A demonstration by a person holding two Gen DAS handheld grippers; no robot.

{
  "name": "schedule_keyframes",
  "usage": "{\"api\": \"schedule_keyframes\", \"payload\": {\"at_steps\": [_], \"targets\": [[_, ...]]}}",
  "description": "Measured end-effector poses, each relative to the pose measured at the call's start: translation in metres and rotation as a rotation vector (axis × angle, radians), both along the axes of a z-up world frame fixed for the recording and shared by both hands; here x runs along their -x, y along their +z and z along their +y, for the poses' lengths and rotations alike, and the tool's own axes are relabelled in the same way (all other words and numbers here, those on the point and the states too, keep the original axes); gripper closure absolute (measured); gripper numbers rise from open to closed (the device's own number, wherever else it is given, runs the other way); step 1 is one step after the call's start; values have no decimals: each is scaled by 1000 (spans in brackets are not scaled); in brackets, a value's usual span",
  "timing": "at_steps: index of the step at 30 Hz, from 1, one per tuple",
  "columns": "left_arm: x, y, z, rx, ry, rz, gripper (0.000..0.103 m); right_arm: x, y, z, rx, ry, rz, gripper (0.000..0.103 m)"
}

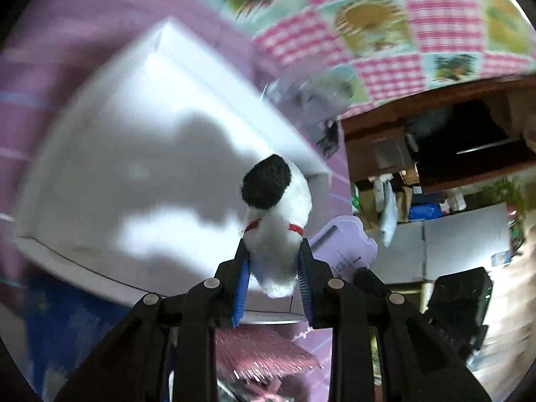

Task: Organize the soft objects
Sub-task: 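Carry the plush dog and lavender pad over the white box with both grippers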

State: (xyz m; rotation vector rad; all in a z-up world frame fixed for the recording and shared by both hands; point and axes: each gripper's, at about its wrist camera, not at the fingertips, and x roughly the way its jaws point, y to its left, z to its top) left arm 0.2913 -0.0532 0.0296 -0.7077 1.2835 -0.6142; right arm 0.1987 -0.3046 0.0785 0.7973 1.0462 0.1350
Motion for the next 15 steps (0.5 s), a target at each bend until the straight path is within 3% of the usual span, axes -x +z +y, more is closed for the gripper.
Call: {"api": "schedule_keyframes", "payload": {"at_steps": [3, 8, 13, 15], "targets": [[-1, -13, -12, 28, -47, 30, 78, 0, -8, -8, 52, -24, 37, 92], [6, -6, -34, -71, -127, -6, 78, 3, -9, -16, 158, -10, 74, 92], [16, 2, -60, -298, -204, -86, 76, 1, -15, -8, 197, 93, 104, 92], [17, 1, -68, -353, -216, -103, 73, -1, -19, -4, 191, 122, 116, 92]]}}
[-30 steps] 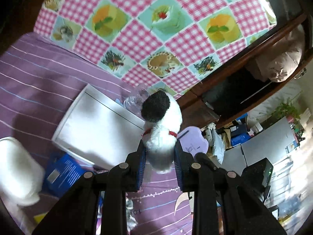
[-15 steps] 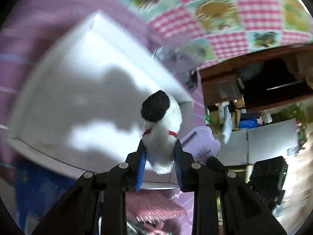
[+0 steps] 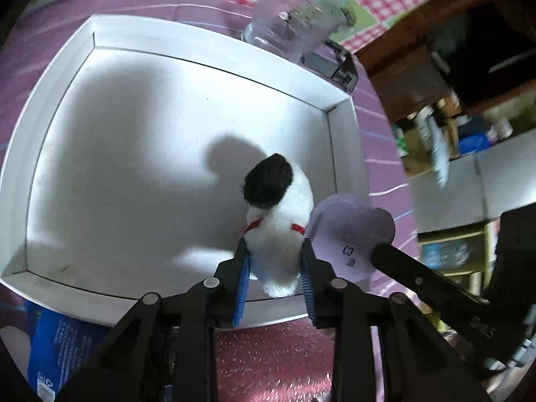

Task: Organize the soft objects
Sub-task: 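Carry the plush dog and lavender pad over the white box with both grippers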

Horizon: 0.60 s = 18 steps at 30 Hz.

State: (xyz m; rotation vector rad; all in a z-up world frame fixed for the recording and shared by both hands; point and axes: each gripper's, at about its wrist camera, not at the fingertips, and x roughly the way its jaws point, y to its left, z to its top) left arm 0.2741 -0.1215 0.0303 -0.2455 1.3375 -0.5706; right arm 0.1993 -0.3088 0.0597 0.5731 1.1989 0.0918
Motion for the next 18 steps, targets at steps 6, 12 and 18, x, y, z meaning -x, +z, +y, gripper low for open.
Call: {"api": "schedule_keyframes", "payload": {"at_steps": [6, 12, 18], "targets": [[-7, 1, 17, -14, 86, -8, 49, -1, -6, 5, 32, 6, 30, 92], [-7, 13, 47, -34, 211, -39, 23, -5, -6, 10, 79, -10, 45, 89], [-11, 21, 66, 0, 308, -71, 24, -8, -5, 17, 131, -19, 52, 89]]}}
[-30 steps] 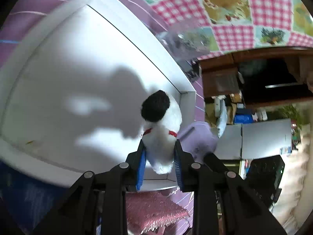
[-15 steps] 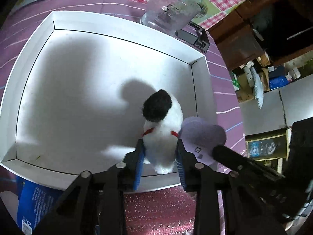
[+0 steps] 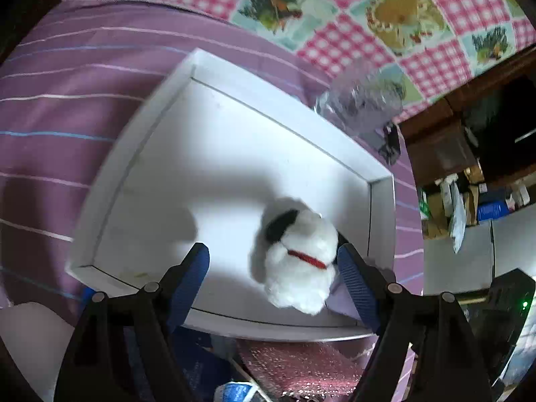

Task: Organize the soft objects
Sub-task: 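Carry the plush dog and lavender pad over the white box with both grippers, then lower the plush dog and lavender pad into the box and open both grippers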

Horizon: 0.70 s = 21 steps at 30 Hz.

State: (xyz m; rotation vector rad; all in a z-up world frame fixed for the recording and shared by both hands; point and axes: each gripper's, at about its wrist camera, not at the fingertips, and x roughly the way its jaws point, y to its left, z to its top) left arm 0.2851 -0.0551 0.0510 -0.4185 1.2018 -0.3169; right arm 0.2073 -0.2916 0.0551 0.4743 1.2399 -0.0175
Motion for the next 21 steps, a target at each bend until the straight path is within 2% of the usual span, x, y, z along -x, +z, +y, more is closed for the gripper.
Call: {"api": "schedule_keyframes", "payload": {"at_steps": [2, 4, 6, 9, 11, 15, 18, 21], "targets": [[1, 4, 1, 3, 24, -43, 25, 1, 3, 0, -2, 3, -3, 89], [1, 7, 1, 5, 28, -87, 32, 4, 7, -2, -69, 11, -22, 89], [-1, 4, -6, 5, -8, -88, 52, 7, 10, -4, -125, 22, -30, 89], [-4, -7, -15, 35, -57, -63, 67, 8, 9, -3, -183, 25, -20, 89], [-4, -13, -22, 34, -78, -53, 73, 6, 5, -1, -175, 28, -3, 89], [-3, -19, -35, 38, -138, -33, 73, 6, 4, -5, -62, -42, 26, 90], [0, -17, -44, 23, -187, -32, 73, 5, 2, -7, -83, -40, 45, 90], [5, -14, -53, -3, -224, -43, 73, 3, 3, -5, -60, -32, 55, 89]]}}
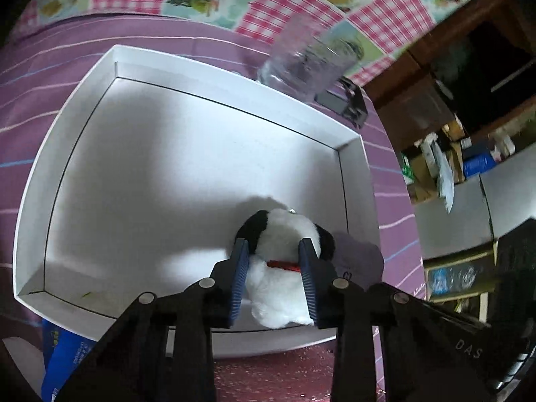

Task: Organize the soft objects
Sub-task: 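Lower the plush dog and lavender pad into the box and open both grippers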

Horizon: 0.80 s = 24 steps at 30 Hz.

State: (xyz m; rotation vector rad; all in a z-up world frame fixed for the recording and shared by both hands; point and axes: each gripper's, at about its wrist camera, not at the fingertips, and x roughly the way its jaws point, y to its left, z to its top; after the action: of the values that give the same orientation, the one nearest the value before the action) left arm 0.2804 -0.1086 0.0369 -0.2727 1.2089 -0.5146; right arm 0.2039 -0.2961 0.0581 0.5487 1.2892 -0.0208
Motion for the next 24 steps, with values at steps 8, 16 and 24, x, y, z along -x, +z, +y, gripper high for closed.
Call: {"api": "schedule_keyframes", "payload": {"at_steps": [8, 16, 24], "targets": [[3, 2, 0, -29, -18, 7, 73, 2, 18, -1, 20, -8, -44, 89], [1, 2, 3, -26, -9, 16, 73, -7, 10, 9, 6, -4, -76, 89], [1, 1, 2, -27, -8, 16, 73, -17, -7, 21, 138, -12, -22, 90]]}}
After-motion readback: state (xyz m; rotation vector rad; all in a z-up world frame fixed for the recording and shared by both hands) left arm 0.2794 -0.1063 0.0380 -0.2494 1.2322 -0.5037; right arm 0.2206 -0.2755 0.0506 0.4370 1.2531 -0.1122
